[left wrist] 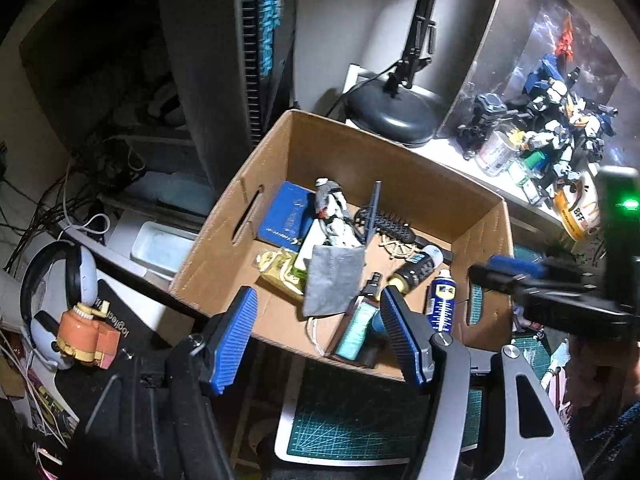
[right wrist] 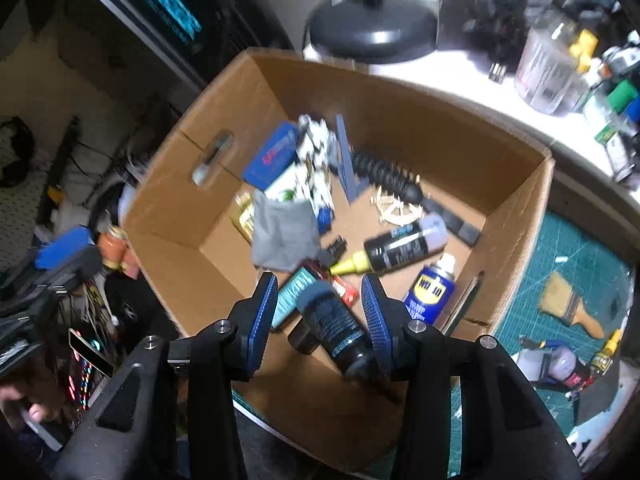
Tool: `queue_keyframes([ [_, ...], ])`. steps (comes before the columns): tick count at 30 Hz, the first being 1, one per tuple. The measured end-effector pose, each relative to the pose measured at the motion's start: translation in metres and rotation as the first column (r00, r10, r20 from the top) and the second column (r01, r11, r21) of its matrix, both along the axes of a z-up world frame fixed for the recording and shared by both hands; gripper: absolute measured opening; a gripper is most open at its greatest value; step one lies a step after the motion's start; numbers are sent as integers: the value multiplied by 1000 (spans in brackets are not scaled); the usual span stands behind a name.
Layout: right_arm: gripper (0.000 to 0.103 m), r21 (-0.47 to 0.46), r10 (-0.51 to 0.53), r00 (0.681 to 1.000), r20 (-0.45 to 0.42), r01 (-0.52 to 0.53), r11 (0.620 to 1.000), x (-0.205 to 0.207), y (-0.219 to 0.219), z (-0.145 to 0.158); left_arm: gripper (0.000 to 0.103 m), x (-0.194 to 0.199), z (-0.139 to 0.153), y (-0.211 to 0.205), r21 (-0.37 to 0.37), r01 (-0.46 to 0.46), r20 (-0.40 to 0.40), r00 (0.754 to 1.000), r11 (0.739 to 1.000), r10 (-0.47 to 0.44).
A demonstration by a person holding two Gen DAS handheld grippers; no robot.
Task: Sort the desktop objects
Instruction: 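Release the brown bottle into the box with the left tool while the right tool drops the black bottle in, then withdraw both open tools from the box back over the mat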
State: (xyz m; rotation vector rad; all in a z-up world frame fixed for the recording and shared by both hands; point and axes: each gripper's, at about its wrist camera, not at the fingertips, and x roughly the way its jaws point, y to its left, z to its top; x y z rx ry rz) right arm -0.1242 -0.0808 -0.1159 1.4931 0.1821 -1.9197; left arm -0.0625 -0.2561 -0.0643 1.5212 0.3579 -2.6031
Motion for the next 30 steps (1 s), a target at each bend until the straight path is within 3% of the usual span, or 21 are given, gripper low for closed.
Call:
queue_keyframes([
  [7,51,-122,-137,970,-200,114,986,14,86,53,64,-11,4,44,16,92,-29,995,996,-92],
  [12,55,-139,-252,942,-223,225,964,29,175,56,64,-15,4,86,30,171,-46,984,985,-170],
  [15,55,-100,-307,928,-209,292,951,37,231,44,64,-14,6,115,36,229,-63,972,973,-226],
  [22,55,-70,-425,895,-134,419,905,54,337,11,64,-12,12,203,60,413,-105,908,909,-406],
  [30,55,-65,-530,847,-41,527,847,59,415,-26,64,-16,-20,303,78,543,-62,840,836,-540],
])
